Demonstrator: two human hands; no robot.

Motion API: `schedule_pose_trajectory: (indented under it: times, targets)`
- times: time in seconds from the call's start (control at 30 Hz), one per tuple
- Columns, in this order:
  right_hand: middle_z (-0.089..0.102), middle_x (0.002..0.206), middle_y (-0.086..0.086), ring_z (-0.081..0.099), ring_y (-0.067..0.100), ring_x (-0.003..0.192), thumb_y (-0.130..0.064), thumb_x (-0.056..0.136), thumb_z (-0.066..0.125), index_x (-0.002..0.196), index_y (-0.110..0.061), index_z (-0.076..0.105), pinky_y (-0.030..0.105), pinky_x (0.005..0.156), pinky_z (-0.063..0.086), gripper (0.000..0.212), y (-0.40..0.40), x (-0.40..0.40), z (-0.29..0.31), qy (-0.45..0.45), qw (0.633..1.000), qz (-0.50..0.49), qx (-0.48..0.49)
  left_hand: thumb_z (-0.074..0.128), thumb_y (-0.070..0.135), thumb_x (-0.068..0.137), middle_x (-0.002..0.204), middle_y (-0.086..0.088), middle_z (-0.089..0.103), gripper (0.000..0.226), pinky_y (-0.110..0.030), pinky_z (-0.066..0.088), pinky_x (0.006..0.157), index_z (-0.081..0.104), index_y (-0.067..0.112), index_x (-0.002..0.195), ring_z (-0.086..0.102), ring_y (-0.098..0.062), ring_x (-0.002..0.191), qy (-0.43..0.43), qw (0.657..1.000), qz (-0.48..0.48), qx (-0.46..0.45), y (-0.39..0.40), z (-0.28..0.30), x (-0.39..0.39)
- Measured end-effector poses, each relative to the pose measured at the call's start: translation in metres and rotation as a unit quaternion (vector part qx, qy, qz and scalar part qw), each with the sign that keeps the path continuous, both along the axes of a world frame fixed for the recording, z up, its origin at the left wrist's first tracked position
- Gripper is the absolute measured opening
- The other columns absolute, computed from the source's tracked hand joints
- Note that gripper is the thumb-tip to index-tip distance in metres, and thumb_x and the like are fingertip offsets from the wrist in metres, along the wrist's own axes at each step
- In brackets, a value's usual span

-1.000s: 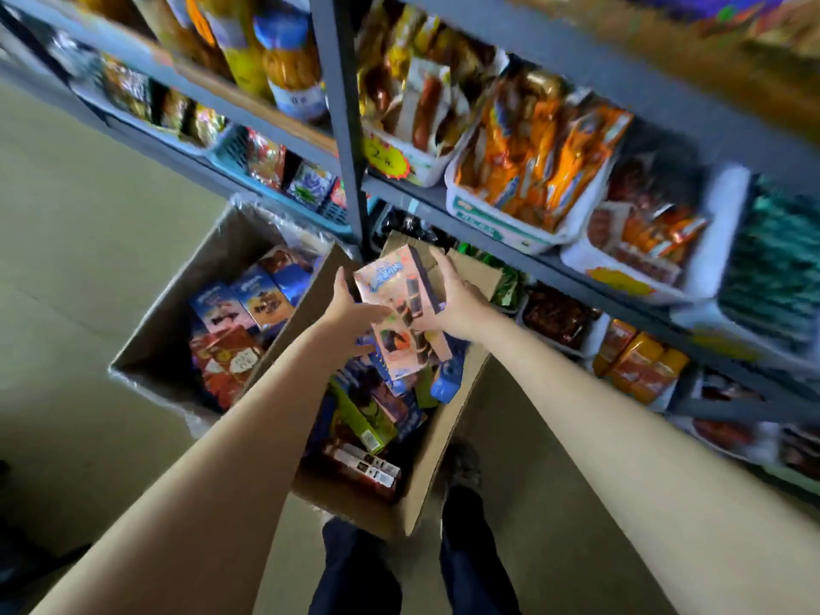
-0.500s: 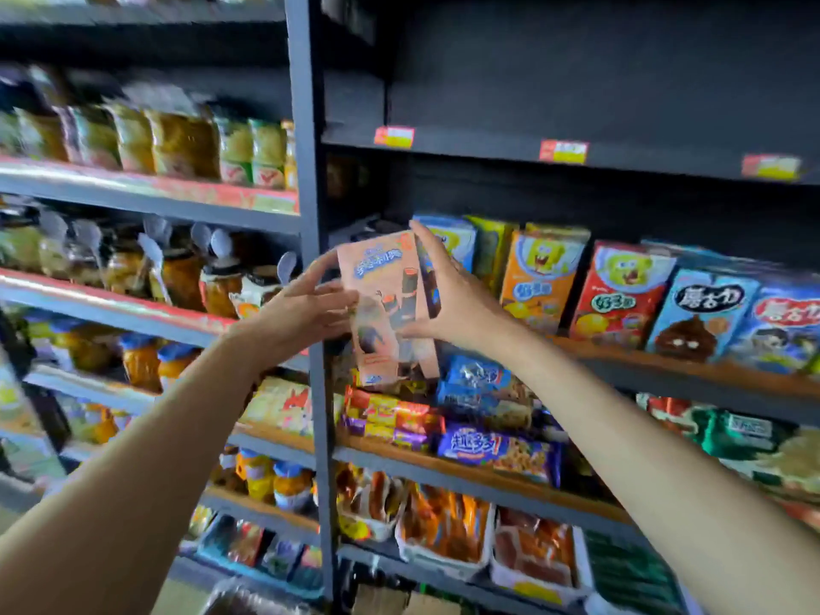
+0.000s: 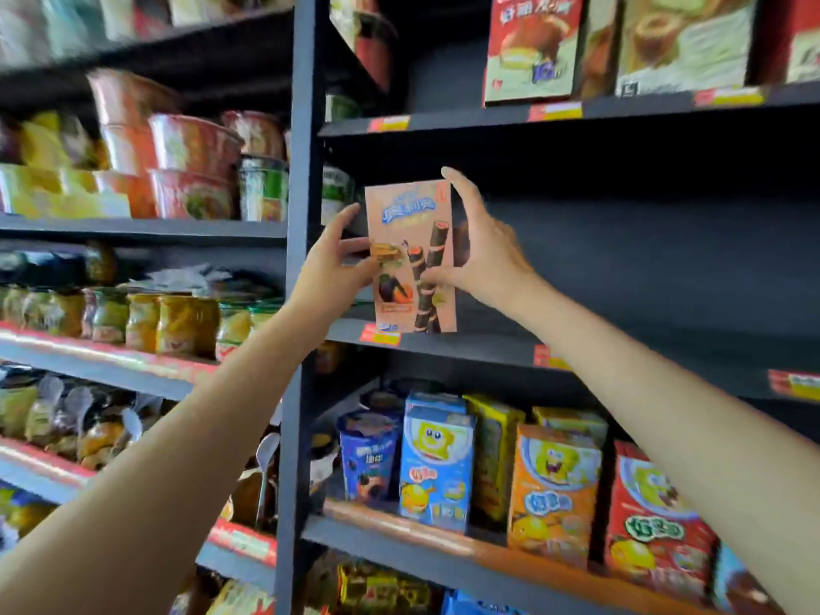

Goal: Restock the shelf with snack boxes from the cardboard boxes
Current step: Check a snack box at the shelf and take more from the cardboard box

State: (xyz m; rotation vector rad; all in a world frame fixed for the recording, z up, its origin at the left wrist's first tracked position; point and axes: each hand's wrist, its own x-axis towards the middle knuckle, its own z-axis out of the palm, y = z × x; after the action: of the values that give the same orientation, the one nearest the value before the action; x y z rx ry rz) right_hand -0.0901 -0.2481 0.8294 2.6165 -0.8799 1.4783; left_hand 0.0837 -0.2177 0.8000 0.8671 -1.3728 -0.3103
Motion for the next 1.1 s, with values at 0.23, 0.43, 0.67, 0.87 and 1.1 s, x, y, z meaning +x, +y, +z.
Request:
schedule_pose_trajectory:
  times: [0.23,0.43,0.67,0.87,1.1]
  targets:
    - [0.062,0.116,0.009,0.060,0.023,0.100,-0.008,0.068,0.082,0.147,-0.026,0.015,0.031,0.081,0.048,0.105,-0.089,0.031,0.013,-0.009,0.999,0.014,0.051,0.063,0.004,0.085,0.134,-0.005,0.051,0.087,-0.036,0.049,0.087,0.009,0.031,0.148,0.049,-0.020,0.123,-0.130,0.979,0.127,0.095,-0.069,0.010,0.010]
    - [0.056,0.127,0.010,0.056,0.021,0.107,-0.007,0.070,0.080,0.149,-0.023,0.007,0.027,0.081,0.043,0.108,-0.129,0.059,0.007,-0.026,0.996,0.025,0.081,0.052,0.002,0.090,0.131,-0.011,0.053,0.074,-0.036,0.047,0.085,0.012,0.026,0.149,0.053,-0.028,0.116,-0.145,0.957,0.201,0.152,-0.096,-0.001,0.023]
    - [0.045,0.135,0.016,0.052,0.024,0.113,-0.008,0.073,0.078,0.150,-0.022,-0.008,0.033,0.088,0.047,0.117,-0.151,0.082,0.011,0.003,0.996,-0.036,0.080,0.056,0.001,0.087,0.119,-0.014,0.060,0.082,-0.035,0.047,0.083,0.008,0.026,0.149,0.059,-0.028,0.105,-0.185,0.939,0.212,0.197,-0.123,-0.001,0.038]
    - [0.039,0.140,0.020,0.048,0.029,0.120,-0.007,0.076,0.076,0.150,-0.020,-0.012,0.033,0.090,0.045,0.115,-0.171,0.103,0.015,0.007,0.992,-0.075,0.100,0.049,-0.001,0.088,0.129,-0.016,0.053,0.080,-0.035,0.047,0.083,0.006,0.028,0.149,0.056,-0.028,0.097,-0.277,0.906,0.243,0.209,-0.125,0.003,0.044]
    - [0.029,0.142,0.022,0.044,0.036,0.124,-0.021,0.080,0.073,0.148,-0.021,-0.016,0.038,0.096,0.041,0.112,-0.197,0.116,0.023,0.045,0.985,-0.118,0.119,0.047,0.006,0.091,0.146,-0.012,0.034,0.075,-0.030,0.042,0.082,0.006,0.029,0.149,0.047,-0.031,0.121,-0.374,0.858,0.274,0.222,-0.139,0.011,0.046]
